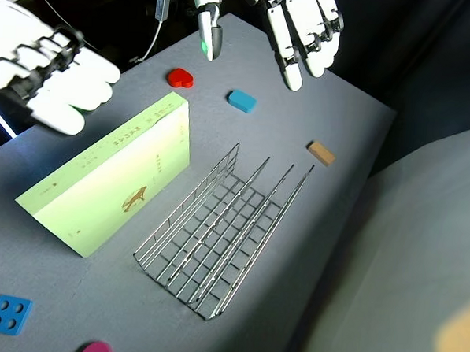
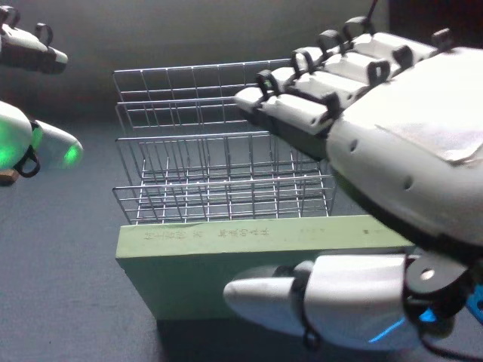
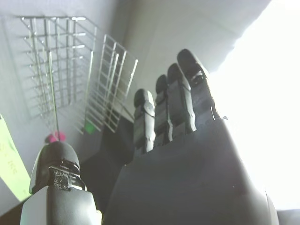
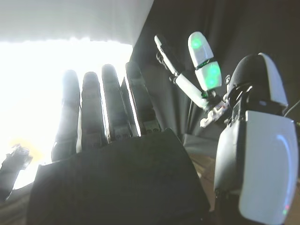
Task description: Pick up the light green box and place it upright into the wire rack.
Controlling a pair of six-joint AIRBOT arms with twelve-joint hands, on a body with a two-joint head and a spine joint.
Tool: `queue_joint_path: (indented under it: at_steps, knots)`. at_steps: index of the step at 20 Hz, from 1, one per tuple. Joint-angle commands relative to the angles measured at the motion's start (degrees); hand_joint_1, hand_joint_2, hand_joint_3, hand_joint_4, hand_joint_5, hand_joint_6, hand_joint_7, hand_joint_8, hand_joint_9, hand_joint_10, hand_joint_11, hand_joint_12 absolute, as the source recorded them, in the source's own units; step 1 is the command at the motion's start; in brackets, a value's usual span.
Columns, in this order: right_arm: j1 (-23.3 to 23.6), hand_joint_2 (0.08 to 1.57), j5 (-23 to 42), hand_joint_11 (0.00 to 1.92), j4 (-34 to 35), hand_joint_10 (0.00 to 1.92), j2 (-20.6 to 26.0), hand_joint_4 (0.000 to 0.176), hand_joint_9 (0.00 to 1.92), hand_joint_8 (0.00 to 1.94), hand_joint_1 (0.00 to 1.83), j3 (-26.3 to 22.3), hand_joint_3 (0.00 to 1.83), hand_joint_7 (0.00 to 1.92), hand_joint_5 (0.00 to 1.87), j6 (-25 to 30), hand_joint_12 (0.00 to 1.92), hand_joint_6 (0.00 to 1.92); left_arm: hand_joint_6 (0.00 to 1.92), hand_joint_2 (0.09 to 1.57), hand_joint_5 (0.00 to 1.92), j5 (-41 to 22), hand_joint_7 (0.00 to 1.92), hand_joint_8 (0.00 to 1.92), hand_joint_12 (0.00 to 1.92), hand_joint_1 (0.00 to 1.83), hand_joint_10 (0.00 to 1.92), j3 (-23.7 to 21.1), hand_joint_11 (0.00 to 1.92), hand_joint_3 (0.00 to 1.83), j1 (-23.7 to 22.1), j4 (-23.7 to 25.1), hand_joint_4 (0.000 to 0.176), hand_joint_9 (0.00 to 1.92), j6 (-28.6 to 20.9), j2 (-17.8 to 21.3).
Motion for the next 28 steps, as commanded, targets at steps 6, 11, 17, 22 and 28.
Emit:
queue_joint_path:
  at_steps: [6,11,17,22,28]
  knots:
    - [-1.6,0.91,-5.45,0.0,-3.69,0.0,-7.23,0.017,0.01,0.0,0.6,4.53,0.0,0.05,0.09,2.23,0.33,0.0,0.0,1.13,0.2,-2.33,0.12,0.0,0.62,0.21,0.01,-0.17,0.0,0.01,-0.54,4.23,0.085,0.15,0.24,0.03]
    - [0.9,0.92,-7.95,0.0,2.58,0.0,-13.99,0.018,0.02,0.0,0.73,10.3,0.0,0.06,0.1,5.26,0.38,0.0,0.0,1.13,0.21,-2.47,0.12,0.0,0.59,0.21,0.01,0.06,0.0,0.01,-0.54,4.25,0.085,0.14,0.41,0.06]
    - [2.43,0.91,-5.91,0.0,11.15,0.01,-19.59,0.018,0.04,0.01,0.76,16.4,0.0,0.09,0.12,1.39,0.46,0.01,0.0,1.15,0.2,-2.59,0.1,0.0,0.57,0.19,0.0,0.12,0.0,0.01,-0.53,4.25,0.084,0.13,1.1,0.08]
    - [2.2,0.9,-4.86,0.0,14.43,0.0,-22.29,0.019,0.04,0.0,0.77,19.23,0.0,0.09,0.12,-0.75,0.4,0.0,0.0,1.16,0.19,-2.72,0.1,0.0,0.56,0.19,0.0,0.19,0.0,0.0,-0.52,4.25,0.083,0.12,1.19,0.08]
    - [-0.02,0.89,-4.14,0.0,15.23,0.0,-23.87,0.019,0.04,0.0,0.77,20.66,0.0,0.09,0.13,-1.99,0.44,0.0,0.0,1.16,0.2,-2.7,0.1,0.0,0.55,0.19,0.0,0.26,0.0,0.0,-0.47,4.24,0.083,0.12,1.19,0.09]
